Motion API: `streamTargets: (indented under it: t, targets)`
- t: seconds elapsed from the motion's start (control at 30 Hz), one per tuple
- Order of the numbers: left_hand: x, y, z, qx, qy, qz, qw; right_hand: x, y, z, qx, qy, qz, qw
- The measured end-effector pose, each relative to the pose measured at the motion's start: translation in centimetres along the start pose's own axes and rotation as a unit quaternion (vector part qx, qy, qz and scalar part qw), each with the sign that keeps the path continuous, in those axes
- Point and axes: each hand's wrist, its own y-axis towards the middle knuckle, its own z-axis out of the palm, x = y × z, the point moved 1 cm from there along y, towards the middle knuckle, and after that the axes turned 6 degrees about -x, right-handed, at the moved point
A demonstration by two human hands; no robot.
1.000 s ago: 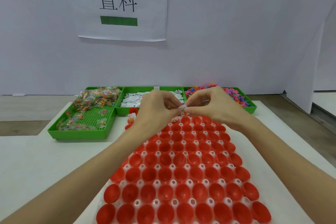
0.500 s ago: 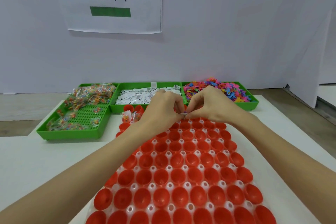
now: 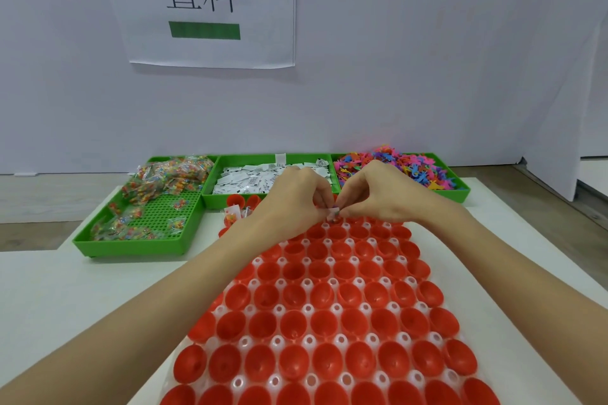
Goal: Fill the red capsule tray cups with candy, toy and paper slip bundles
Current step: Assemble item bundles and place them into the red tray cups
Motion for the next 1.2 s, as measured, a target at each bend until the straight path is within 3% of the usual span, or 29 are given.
streamTargets:
  t: [0.43, 0.93, 1.2]
  targets:
    - [-0.3, 0.3, -0.1, -0.013, 0.006, -0.043, 0.999, 1.2, 2.3, 0.8, 0.022, -0.072, 0.080, 0.994]
    - [-0.2, 0.2, 0.5, -0.031, -0.014, -0.050, 0.998, 1.7, 2.1, 0.4, 0.050, -0.103, 0.062, 0.991]
    - [-0.5, 0.5, 0.5, -0.025, 0.060, -0.016, 0.998, 1.9, 2.2, 0.0, 0.044, -0.112, 0.079, 0.990]
